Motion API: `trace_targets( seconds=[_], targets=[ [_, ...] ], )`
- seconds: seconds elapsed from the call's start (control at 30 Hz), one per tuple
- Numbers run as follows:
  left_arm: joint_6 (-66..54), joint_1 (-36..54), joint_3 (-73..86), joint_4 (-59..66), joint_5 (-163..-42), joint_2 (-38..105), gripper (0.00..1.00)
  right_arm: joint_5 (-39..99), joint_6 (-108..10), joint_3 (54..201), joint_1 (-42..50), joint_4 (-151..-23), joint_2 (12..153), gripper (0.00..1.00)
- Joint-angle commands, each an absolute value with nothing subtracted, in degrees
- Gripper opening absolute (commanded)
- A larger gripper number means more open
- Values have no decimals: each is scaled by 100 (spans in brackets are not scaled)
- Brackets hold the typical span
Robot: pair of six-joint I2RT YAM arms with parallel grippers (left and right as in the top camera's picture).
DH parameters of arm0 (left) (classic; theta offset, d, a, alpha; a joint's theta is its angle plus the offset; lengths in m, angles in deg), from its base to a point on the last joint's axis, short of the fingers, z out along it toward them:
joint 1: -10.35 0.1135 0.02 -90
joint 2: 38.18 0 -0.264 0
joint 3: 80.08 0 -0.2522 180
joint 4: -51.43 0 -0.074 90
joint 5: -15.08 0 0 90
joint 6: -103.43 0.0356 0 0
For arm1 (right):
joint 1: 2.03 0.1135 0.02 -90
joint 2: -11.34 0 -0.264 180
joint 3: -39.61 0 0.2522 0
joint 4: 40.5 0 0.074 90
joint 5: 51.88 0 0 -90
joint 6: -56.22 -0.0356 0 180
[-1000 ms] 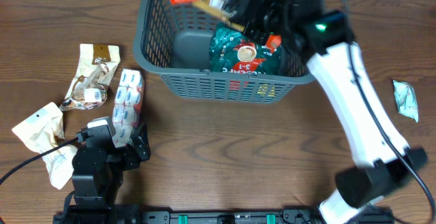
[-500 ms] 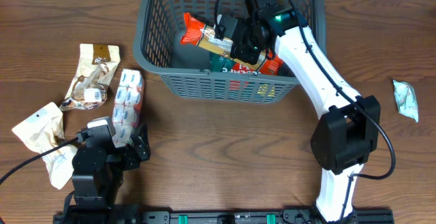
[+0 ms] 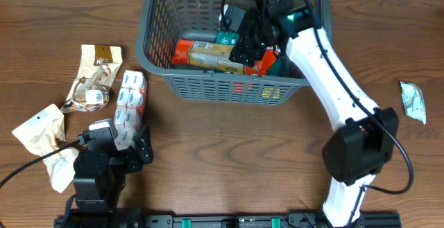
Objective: Pack container
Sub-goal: 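Withdraw the right gripper from the basket toward the wipes packet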
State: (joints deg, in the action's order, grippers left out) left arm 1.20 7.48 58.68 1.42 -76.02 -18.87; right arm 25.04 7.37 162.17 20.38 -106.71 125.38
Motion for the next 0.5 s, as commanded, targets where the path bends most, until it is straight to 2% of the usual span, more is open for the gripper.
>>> trace_targets(
  seconds=[0.0, 0.3, 0.47],
  targets=[
    [83, 726, 5743, 122, -7576, -1876, 99, 2414, 439, 16604, 2014, -10632, 11913, 88],
    [83, 726, 5743, 122, -7576, -1876, 99, 2631, -417, 17364, 1612, -10623, 11043, 91],
    [83, 726, 5743, 122, -7576, -1876, 99, 3938, -2411, 17367, 711, -10806, 10523, 93]
  ],
)
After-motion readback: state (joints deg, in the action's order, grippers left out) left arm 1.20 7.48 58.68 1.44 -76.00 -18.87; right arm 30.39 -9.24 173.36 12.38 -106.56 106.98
